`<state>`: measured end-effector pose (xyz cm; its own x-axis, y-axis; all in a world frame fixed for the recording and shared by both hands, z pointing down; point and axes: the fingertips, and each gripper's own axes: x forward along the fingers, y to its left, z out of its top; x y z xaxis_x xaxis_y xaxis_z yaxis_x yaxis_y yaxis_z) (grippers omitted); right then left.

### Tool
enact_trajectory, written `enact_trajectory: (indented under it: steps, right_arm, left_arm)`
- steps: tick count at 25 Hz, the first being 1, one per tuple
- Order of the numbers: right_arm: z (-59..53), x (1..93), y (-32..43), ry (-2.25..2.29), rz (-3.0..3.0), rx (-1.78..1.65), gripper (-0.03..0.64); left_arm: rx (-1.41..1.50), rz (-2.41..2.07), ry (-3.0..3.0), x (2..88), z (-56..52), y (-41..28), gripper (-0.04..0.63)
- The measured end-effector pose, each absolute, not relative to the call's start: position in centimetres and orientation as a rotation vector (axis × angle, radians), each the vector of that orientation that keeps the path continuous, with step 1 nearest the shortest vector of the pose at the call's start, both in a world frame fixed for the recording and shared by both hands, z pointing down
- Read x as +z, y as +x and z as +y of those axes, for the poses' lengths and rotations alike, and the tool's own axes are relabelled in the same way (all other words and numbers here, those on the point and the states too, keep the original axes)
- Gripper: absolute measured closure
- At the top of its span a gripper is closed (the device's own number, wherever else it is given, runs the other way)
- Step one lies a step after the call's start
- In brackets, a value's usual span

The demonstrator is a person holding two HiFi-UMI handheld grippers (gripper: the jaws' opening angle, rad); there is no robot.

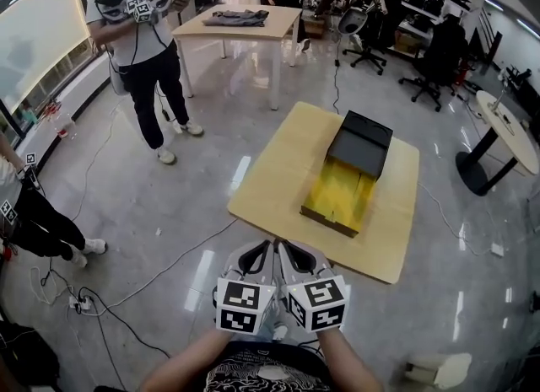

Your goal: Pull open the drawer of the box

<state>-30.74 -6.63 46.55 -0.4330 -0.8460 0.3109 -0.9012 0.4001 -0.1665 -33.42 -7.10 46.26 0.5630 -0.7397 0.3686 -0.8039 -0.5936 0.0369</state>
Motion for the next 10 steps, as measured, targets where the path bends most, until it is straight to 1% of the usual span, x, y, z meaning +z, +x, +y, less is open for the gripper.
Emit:
enact_trajectory:
  steps: [10]
  right_arm:
    - [-4.6,47.3,-33.6,1.551,-2.475,0.468,0.612]
  left_arm:
    - [0.458,-1.3,2.594,46.6,-5.2,-36.1,0.58]
